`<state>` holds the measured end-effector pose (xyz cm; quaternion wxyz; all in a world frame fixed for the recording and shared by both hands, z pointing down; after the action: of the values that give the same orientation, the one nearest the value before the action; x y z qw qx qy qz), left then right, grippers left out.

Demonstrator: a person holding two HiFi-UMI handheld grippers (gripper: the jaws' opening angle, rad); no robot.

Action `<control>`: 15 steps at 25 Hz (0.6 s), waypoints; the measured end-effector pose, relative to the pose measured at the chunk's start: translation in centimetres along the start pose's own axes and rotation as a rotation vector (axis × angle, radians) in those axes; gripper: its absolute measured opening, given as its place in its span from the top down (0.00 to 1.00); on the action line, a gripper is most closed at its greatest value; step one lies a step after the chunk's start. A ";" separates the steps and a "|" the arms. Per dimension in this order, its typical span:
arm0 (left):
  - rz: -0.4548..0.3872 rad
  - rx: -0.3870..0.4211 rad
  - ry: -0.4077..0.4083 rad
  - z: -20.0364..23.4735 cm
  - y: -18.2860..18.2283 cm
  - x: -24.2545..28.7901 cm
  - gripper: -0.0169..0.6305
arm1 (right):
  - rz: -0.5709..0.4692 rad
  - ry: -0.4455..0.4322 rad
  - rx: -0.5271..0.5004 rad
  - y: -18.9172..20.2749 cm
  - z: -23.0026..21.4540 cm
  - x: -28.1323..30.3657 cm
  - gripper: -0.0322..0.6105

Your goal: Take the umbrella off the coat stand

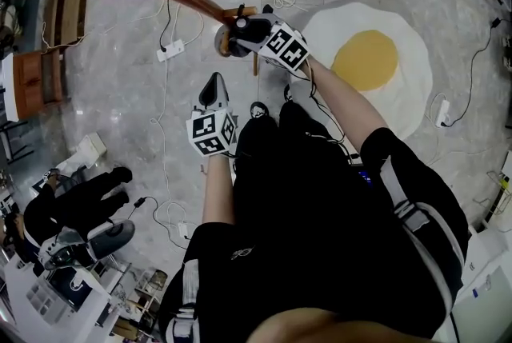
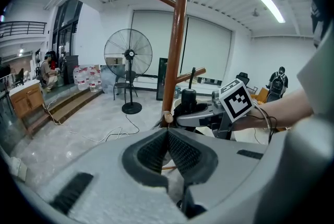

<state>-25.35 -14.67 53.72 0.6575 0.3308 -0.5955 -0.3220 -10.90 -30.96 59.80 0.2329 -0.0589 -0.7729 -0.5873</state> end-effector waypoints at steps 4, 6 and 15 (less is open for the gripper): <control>-0.003 0.010 0.023 0.5 -0.2 0.2 0.98 | -0.004 0.056 0.022 0.2 -0.1 -0.3 0.58; -0.007 0.012 0.034 0.7 -0.3 0.3 0.98 | -0.015 0.077 0.030 0.3 0.0 -0.5 0.58; -0.009 0.032 0.089 1.0 -0.3 0.3 0.98 | -0.050 0.145 0.073 0.5 1.2 -2.3 0.58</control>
<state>-26.31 -15.10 53.71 0.6764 0.3581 -0.5692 -0.3004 -9.06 -29.27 59.05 0.2756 0.0117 -0.7761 -0.5671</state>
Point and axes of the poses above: the fingertips, and each gripper's own axes: x forward along the fingers, z to its left, y out of its underside, the point moved 9 cm from there along -x, backward along the fingers, and after that the axes turned 4 degrees about -y, right-handed, at the moved point
